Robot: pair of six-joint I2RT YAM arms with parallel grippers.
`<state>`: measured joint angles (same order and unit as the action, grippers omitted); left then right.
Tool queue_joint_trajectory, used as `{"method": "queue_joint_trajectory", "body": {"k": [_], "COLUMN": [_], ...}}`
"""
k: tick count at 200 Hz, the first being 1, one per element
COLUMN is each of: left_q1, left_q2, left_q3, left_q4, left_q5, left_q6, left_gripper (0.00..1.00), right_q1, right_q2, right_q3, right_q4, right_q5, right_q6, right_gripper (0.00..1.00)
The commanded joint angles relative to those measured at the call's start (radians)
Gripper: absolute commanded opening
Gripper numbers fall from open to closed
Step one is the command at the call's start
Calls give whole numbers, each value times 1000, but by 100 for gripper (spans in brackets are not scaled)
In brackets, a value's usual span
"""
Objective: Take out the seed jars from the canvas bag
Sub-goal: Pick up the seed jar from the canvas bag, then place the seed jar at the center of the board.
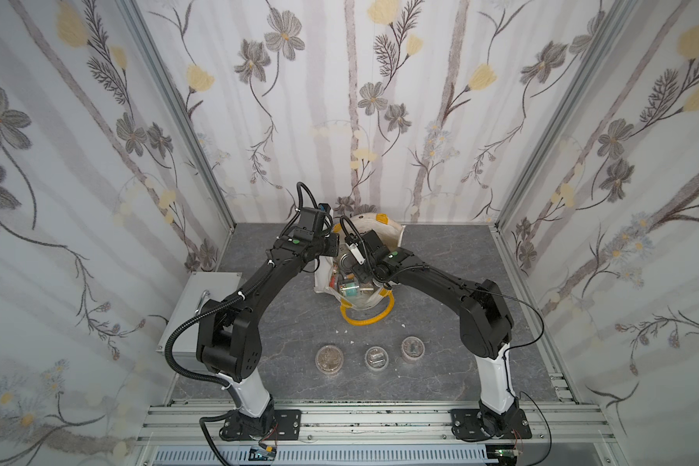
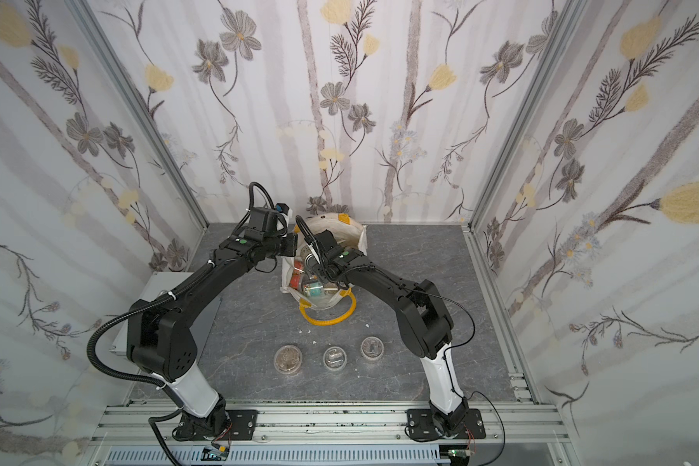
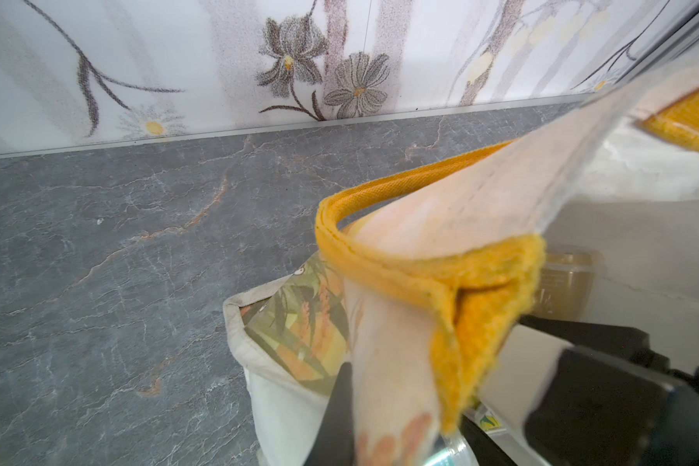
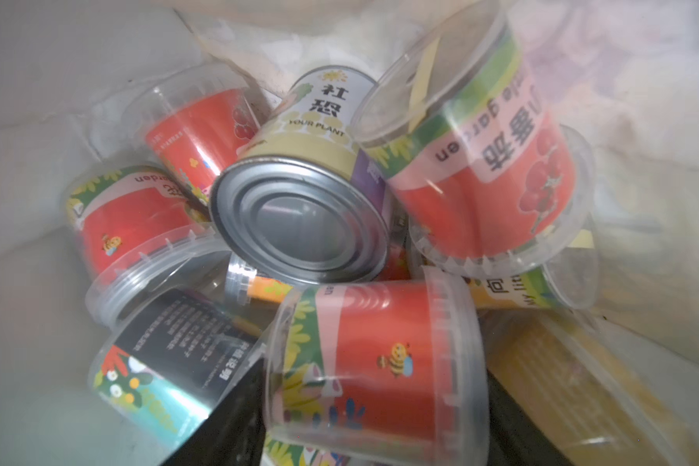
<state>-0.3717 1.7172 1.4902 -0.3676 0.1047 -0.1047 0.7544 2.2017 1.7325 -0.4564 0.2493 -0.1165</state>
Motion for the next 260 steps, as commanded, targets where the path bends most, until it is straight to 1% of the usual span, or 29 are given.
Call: {"method": "queue_joint_trajectory", "body": {"k": [1, 17, 21, 49, 77, 89, 92, 100, 119, 149, 163, 185, 201, 216, 223, 226, 233, 244, 260], "left_q1": [1, 1, 1, 2, 2, 2, 2, 2, 2, 2, 2, 2, 2, 2, 2, 2, 2, 2, 2], "left_q2": [-11, -10, -10, 0, 4, 5, 6, 11, 16, 21, 25, 21, 21, 20, 18, 18, 15, 20, 30], "left_q3": [-7, -1, -1, 2, 13, 7, 6, 9, 25, 10, 26, 21, 21, 26, 20, 17, 10, 9, 27], "left_q4": [34, 30, 31, 29, 17, 23, 23, 19, 4, 11, -4, -2, -3, -8, -7, -4, 2, 6, -12], "left_q5": [2, 6, 7, 5, 15, 10, 8, 9, 17, 6, 17, 11, 8, 12, 9, 8, 5, 3, 11], "left_q6": [8, 2, 1, -4, -10, -9, -9, -11, -12, -13, -18, -10, -9, -7, -6, -6, -3, -4, 1], "left_gripper": [0, 0, 0, 0, 0, 0, 0, 0, 0, 0, 0, 0, 0, 0, 0, 0, 0, 0, 0], "right_q1": [10, 14, 42, 81, 135, 157, 163, 179, 216, 238, 240, 214, 142, 60, 29, -8, -44, -75, -89], "right_q2": [-86, -171, -192, -342, -525, -596, -638, -694, -811, -951, -981, -987, -984, -1006, -1002, -996, -981, -940, -861], "right_q3": [-39, -113, -131, -274, -463, -538, -552, -598, -697, -880, -955, -1046, -1085, -1139, -1151, -1154, -1153, -1149, -1168], "right_q4": [68, 124, 133, 174, 216, 231, 233, 236, 237, 231, 249, 328, 367, 426, 444, 451, 460, 465, 519], "right_q5": [33, 19, 13, 23, 60, 62, 64, 71, 112, 189, 223, 267, 244, 176, 159, 155, 144, 124, 156], "right_q6": [-38, -78, -89, -191, -315, -337, -340, -353, -389, -472, -488, -456, -456, -508, -530, -537, -549, -566, -614], "right_gripper": [65, 65, 65, 65, 66, 66, 65, 65, 64, 63, 64, 64, 64, 64, 63, 63, 64, 63, 63]}}
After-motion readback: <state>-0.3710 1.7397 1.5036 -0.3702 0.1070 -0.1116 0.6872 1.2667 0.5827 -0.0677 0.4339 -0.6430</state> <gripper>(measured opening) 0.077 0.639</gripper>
